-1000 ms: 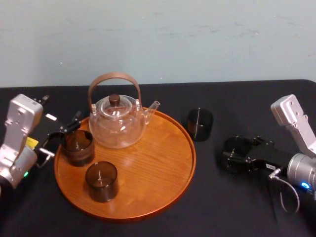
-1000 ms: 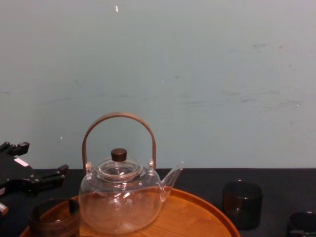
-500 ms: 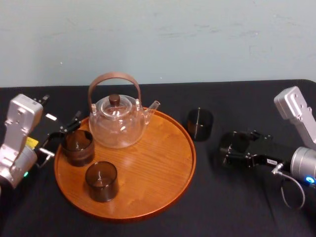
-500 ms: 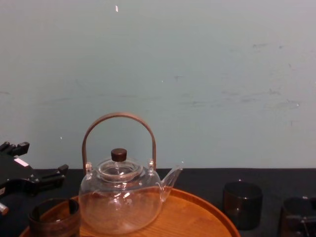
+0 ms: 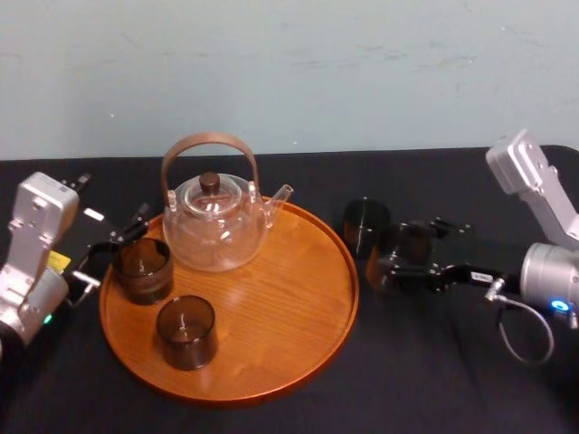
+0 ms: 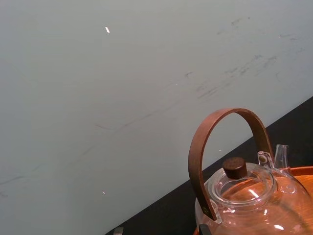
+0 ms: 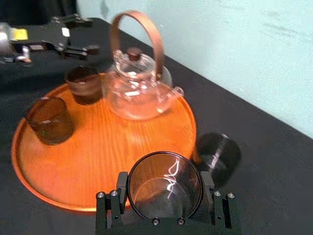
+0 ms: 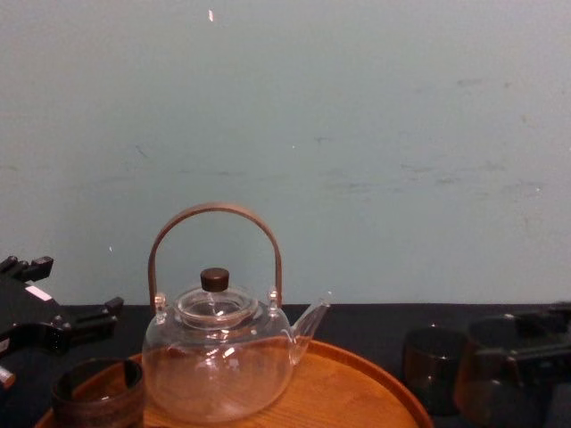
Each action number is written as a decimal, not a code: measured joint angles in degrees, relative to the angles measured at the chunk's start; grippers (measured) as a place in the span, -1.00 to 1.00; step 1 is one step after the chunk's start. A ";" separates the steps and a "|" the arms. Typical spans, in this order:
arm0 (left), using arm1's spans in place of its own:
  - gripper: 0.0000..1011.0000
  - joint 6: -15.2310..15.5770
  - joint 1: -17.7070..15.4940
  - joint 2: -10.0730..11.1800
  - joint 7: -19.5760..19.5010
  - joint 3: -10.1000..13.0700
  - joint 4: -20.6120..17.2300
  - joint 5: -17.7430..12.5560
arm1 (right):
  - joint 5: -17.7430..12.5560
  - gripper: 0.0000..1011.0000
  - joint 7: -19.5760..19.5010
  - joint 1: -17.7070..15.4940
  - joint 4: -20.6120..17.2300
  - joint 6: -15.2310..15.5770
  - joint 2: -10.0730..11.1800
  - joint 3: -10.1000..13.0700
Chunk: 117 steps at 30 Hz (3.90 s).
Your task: Pick up the glass from the table and place it on the tray.
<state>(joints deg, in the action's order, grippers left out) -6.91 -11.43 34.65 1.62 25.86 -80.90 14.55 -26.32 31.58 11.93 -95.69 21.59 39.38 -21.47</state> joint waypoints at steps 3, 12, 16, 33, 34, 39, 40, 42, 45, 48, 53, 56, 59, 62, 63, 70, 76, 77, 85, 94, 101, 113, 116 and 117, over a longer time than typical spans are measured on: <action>0.98 0.00 0.00 0.00 0.00 0.00 0.00 0.00 | 0.01 0.79 0.76 1.37 0.01 -0.32 -0.33 -1.42; 0.98 0.00 0.00 0.00 0.00 0.00 0.00 0.00 | 0.17 0.79 3.34 4.88 0.36 -1.31 -1.87 -6.15; 0.98 0.00 0.00 0.00 0.00 0.00 0.00 0.00 | 0.17 0.79 4.16 5.92 0.48 -1.74 -2.57 -7.90; 0.98 0.00 0.00 0.00 0.00 0.00 0.00 0.00 | 0.44 0.79 6.60 9.64 3.52 -3.18 -4.68 -15.05; 0.98 0.00 0.00 0.00 0.00 0.00 0.00 0.00 | 0.43 0.79 6.65 9.77 3.78 -3.28 -4.77 -15.29; 0.98 0.00 0.00 0.00 0.00 0.00 0.00 0.00 | 0.41 0.79 6.85 10.44 5.29 -3.80 -5.29 -16.55; 0.98 0.00 0.00 0.00 0.00 0.00 0.00 0.00 | 0.41 0.79 6.88 10.53 5.55 -3.89 -5.37 -16.76; 0.98 0.00 0.00 0.00 0.00 0.00 0.00 0.00 | 0.43 0.79 6.91 10.74 6.26 -4.10 -5.61 -17.25; 0.98 0.00 0.00 0.00 0.00 0.00 0.00 0.00 | 0.58 0.79 6.95 11.16 7.54 -4.61 -6.10 -17.98; 0.98 0.00 0.00 0.00 0.00 0.00 0.00 0.00 | 0.91 0.79 6.94 11.39 8.38 -5.02 -6.42 -18.37; 0.98 0.00 0.00 0.00 0.00 0.00 0.00 0.00 | 1.50 0.79 6.83 11.64 9.96 -5.94 -7.04 -18.97; 0.98 0.00 0.00 0.00 0.00 0.00 0.00 0.00 | 1.73 0.79 6.74 11.67 10.55 -6.22 -7.26 -19.11; 0.98 0.00 0.00 0.00 0.00 0.00 0.00 0.00 | 2.05 0.79 6.57 11.67 11.25 -6.58 -7.58 -19.25; 0.98 0.00 0.00 0.00 0.00 0.00 0.00 0.00 | 2.42 0.79 6.36 11.67 11.73 -6.79 -7.85 -19.32; 0.98 0.00 0.00 0.00 0.00 0.00 0.00 0.00 | 2.59 0.79 6.29 11.67 11.95 -6.86 -7.98 -19.35; 0.98 0.00 0.00 0.00 0.00 0.00 0.00 0.00 | 3.21 0.79 6.13 11.54 12.84 -7.04 -8.46 -19.40; 0.98 0.00 0.00 0.00 0.00 0.00 0.00 0.00 | 3.53 0.79 6.08 11.34 13.23 -7.12 -8.72 -19.40; 0.98 0.00 0.00 0.00 0.00 0.00 0.00 0.00 | 3.61 0.79 6.07 11.30 13.28 -7.15 -8.77 -19.39; 0.98 0.00 0.00 0.00 0.00 0.00 0.00 0.00 | 4.21 0.79 6.02 11.06 13.26 -7.04 -8.82 -19.32; 0.98 0.00 0.00 0.00 0.00 0.00 0.00 0.00 | 5.06 0.79 5.66 10.73 12.96 -6.69 -8.78 -19.26; 0.98 0.00 0.00 0.00 0.00 0.00 0.00 0.00 | 5.06 0.79 5.69 10.73 13.05 -6.57 -8.76 -19.29; 0.98 0.00 0.00 0.00 0.00 0.00 0.00 0.00 | 5.10 0.98 5.72 10.69 13.23 -6.21 -8.74 -19.36; 0.98 0.00 0.00 0.00 0.00 0.00 0.00 0.00 | 5.05 0.98 5.73 10.70 13.23 -6.25 -8.76 -19.35; 0.98 0.00 0.00 0.00 0.00 0.00 0.00 0.00 | 5.04 0.98 5.73 10.70 13.23 -6.26 -8.76 -19.34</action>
<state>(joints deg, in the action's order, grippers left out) -6.91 -11.43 34.65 1.62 25.86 -80.90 14.55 -21.28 37.30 22.63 -82.47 15.33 30.62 -40.81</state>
